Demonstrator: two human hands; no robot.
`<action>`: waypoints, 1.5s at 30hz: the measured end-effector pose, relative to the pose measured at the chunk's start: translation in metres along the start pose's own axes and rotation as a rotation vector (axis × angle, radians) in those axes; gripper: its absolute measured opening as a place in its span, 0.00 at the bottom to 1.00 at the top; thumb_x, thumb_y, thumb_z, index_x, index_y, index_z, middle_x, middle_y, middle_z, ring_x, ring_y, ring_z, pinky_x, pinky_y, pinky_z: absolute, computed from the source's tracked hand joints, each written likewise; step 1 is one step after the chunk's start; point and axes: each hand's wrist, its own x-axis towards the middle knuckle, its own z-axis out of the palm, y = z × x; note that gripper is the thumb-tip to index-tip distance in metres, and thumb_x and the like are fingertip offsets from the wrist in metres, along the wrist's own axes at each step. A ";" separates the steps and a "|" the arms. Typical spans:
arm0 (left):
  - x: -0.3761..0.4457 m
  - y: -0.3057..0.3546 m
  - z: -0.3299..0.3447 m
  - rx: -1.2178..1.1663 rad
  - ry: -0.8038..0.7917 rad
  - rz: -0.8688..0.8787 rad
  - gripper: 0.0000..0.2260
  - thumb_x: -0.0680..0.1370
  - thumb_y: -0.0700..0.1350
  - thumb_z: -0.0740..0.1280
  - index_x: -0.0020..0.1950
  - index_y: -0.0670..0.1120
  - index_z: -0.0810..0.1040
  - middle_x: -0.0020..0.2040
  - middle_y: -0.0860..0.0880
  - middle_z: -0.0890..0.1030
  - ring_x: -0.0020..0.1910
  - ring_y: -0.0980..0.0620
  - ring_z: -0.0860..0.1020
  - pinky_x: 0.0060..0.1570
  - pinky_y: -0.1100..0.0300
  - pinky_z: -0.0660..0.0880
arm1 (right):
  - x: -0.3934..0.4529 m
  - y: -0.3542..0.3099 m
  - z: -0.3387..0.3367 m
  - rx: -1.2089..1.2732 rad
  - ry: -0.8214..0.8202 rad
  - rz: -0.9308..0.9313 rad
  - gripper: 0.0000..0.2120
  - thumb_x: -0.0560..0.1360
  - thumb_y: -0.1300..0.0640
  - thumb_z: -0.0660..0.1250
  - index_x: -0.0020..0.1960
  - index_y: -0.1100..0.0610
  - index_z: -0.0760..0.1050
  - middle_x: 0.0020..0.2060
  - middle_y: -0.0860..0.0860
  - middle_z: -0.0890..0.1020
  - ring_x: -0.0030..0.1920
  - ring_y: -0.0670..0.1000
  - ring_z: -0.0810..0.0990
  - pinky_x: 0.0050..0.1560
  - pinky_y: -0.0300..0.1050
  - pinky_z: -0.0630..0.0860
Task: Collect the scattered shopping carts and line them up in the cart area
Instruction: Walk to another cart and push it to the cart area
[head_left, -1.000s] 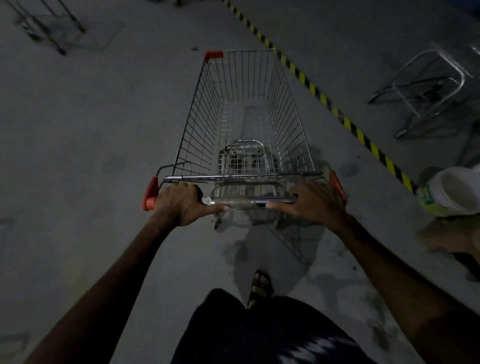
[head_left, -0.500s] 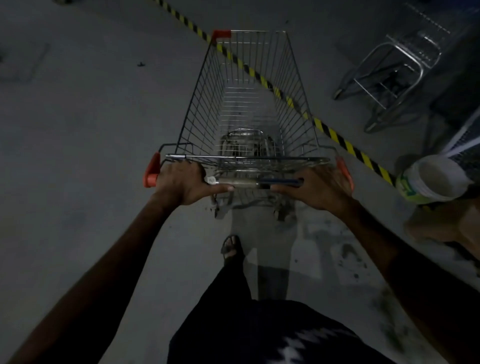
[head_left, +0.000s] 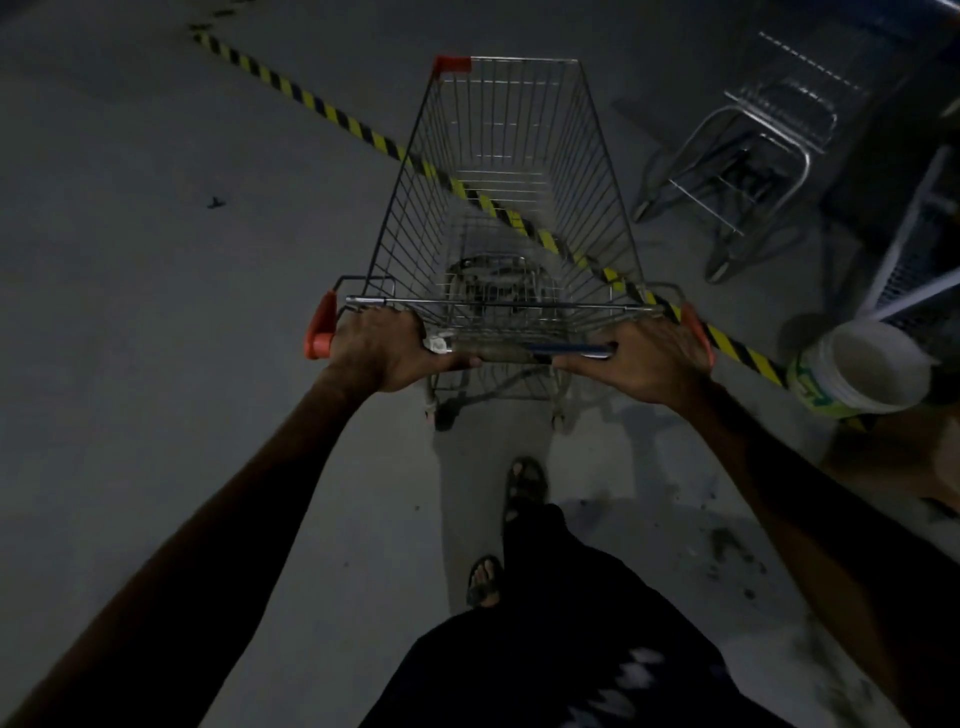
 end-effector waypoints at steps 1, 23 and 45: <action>0.019 -0.008 -0.003 0.006 0.003 0.006 0.47 0.62 0.90 0.44 0.31 0.49 0.78 0.31 0.49 0.78 0.33 0.48 0.78 0.46 0.51 0.79 | 0.017 0.000 -0.003 -0.027 0.015 0.016 0.47 0.62 0.10 0.43 0.39 0.46 0.84 0.29 0.44 0.80 0.39 0.47 0.80 0.72 0.60 0.65; 0.436 -0.132 -0.096 0.079 0.029 0.178 0.47 0.62 0.90 0.42 0.29 0.49 0.75 0.29 0.51 0.76 0.31 0.50 0.75 0.44 0.53 0.76 | 0.382 0.030 -0.077 -0.088 0.121 0.198 0.41 0.65 0.13 0.51 0.33 0.49 0.81 0.34 0.48 0.85 0.44 0.50 0.85 0.79 0.61 0.53; 0.901 -0.181 -0.217 0.140 -0.022 0.538 0.51 0.59 0.91 0.43 0.42 0.51 0.85 0.47 0.50 0.85 0.52 0.46 0.83 0.58 0.50 0.77 | 0.727 0.090 -0.157 0.091 0.071 0.546 0.45 0.67 0.12 0.47 0.35 0.51 0.81 0.31 0.47 0.82 0.37 0.50 0.83 0.59 0.52 0.75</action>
